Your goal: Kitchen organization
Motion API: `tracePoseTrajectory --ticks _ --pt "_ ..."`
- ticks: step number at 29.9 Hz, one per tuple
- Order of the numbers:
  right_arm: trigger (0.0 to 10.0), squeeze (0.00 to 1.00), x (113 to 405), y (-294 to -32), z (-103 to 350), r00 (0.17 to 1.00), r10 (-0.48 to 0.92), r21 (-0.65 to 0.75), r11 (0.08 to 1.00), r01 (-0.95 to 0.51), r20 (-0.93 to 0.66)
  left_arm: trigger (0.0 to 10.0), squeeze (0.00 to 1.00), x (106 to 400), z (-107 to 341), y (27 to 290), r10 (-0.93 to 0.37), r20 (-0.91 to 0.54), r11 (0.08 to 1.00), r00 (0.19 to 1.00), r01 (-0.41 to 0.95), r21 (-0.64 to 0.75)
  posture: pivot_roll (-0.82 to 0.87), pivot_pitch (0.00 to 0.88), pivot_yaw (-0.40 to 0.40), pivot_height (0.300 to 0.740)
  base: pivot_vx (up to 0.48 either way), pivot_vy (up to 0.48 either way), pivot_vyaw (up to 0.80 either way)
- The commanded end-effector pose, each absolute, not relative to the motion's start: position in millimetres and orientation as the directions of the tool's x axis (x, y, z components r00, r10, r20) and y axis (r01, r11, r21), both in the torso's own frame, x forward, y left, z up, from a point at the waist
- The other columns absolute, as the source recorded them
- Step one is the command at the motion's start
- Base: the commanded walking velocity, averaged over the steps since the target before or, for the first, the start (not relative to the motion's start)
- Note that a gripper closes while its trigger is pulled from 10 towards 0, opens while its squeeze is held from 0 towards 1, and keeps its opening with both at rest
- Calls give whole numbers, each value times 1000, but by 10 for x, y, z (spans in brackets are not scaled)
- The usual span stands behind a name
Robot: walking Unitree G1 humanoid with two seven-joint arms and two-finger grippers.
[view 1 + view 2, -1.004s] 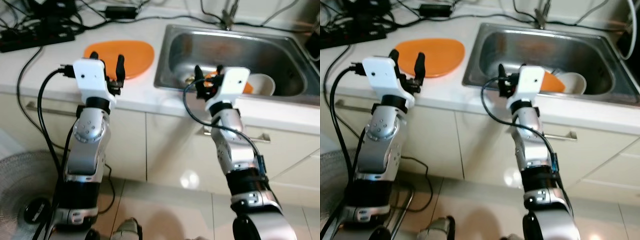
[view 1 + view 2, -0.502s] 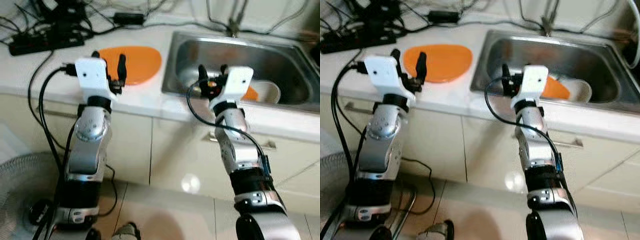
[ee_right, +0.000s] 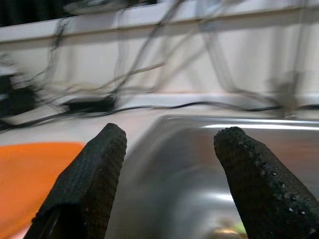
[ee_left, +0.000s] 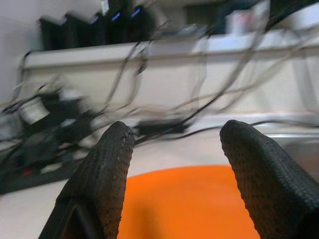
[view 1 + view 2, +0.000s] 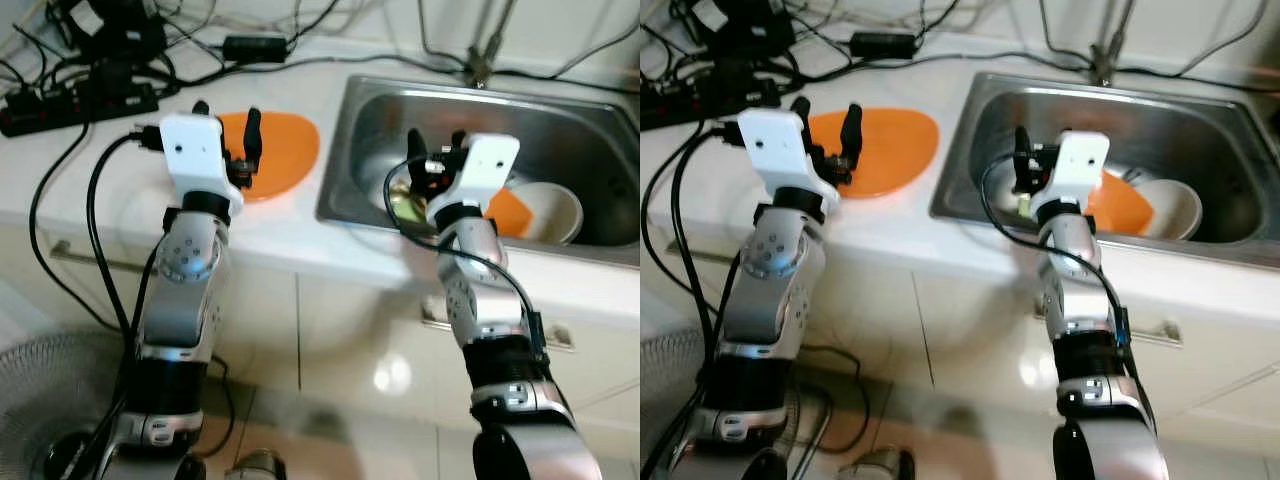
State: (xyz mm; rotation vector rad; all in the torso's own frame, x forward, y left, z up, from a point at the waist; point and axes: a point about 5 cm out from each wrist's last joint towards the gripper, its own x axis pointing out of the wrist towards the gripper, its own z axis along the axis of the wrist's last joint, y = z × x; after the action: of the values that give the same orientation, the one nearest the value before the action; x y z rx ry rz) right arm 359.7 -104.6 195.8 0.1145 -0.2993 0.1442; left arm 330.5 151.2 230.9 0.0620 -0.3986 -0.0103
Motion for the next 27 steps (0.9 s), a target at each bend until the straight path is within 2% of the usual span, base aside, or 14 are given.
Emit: tracePoseTrajectory --ticks 1,27 --pt "10000 0 3607 -1159 1974 948 93 98 987 -128 304 10000 0 3289 2348 1428 -55 409 998 911 33 61 135 114 -14 740 0 0 0" --pt "10000 0 3610 -1147 1942 952 102 97 986 -135 288 10000 0 3292 2317 1437 -49 390 998 920 30 53 136 113 -15 740 0 0 0"
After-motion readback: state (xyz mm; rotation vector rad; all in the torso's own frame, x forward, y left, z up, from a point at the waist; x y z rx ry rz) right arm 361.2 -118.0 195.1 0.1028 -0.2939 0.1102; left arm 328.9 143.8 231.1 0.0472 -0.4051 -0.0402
